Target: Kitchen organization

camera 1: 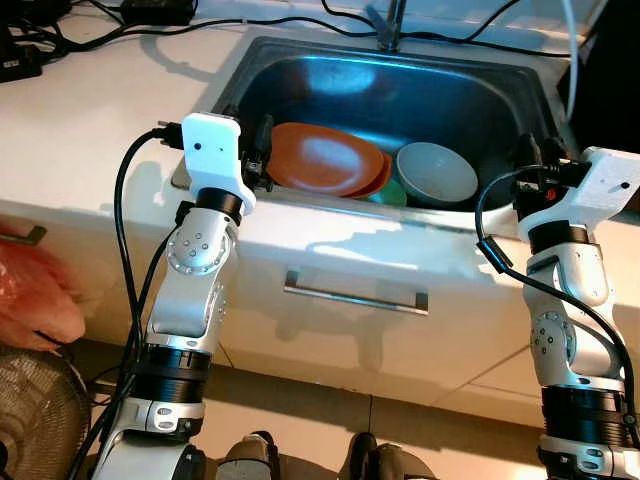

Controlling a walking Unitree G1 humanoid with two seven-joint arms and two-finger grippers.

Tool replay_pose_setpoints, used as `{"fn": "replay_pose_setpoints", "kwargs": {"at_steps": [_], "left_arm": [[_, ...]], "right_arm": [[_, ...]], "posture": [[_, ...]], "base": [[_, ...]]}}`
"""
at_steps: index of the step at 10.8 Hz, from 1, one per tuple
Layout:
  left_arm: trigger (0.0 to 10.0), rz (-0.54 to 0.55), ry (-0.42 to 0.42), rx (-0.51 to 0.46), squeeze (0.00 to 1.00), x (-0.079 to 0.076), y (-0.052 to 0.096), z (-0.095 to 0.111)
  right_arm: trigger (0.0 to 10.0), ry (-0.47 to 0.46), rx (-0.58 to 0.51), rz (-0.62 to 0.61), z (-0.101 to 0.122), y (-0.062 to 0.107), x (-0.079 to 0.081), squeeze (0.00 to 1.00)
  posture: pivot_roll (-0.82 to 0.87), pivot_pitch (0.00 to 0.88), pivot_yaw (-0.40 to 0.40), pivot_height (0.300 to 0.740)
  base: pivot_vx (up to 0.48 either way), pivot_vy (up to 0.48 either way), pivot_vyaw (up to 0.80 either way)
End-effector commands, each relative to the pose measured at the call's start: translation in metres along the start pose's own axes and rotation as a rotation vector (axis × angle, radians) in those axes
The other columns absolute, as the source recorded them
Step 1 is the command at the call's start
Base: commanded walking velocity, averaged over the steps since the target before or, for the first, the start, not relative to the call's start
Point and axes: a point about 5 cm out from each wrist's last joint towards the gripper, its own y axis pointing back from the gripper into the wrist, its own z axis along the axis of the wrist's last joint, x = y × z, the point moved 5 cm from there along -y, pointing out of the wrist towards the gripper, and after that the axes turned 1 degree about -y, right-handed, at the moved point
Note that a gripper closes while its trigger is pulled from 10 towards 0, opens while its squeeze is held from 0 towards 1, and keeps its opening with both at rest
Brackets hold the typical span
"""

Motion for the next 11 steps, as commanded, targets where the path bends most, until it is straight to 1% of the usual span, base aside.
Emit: {"fn": "replay_pose_setpoints", "kwargs": {"at_steps": [1,5,7,11], "left_arm": [[10.0,0.0,-0.003,-0.014,0.0,0.0008,0.0003,0.002],[10.0,-0.001,-0.004,-0.013,0.0,0.0005,-0.0003,0.0021],[10.0,0.002,-0.01,-0.012,0.0,0.0016,-0.0004,0.0023],[10.0,0.004,-0.011,-0.013,0.0,0.0021,-0.0002,0.0024]], "right_arm": [[10.0,-0.022,-0.01,0.0,0.0027,-0.0003,-0.001,0.0],[10.0,-0.029,-0.007,-0.001,0.0018,-0.0011,-0.001,0.0],[10.0,-0.047,-0.004,0.009,0.0014,-0.0015,0.0019,0.0],[10.0,-0.049,-0.019,0.015,0.0033,-0.0011,0.0032,0.0]], "posture": [[0.11,0.181,-0.001,0.74],[0.11,0.182,-0.003,0.74],[0.11,0.188,-0.003,0.74],[0.11,0.19,-0.004,0.74]], "base": [[0.0,-0.401,0.0],[0.0,-0.448,0.0],[0.0,-0.48,-0.62],[0.0,-0.48,0.0]]}}
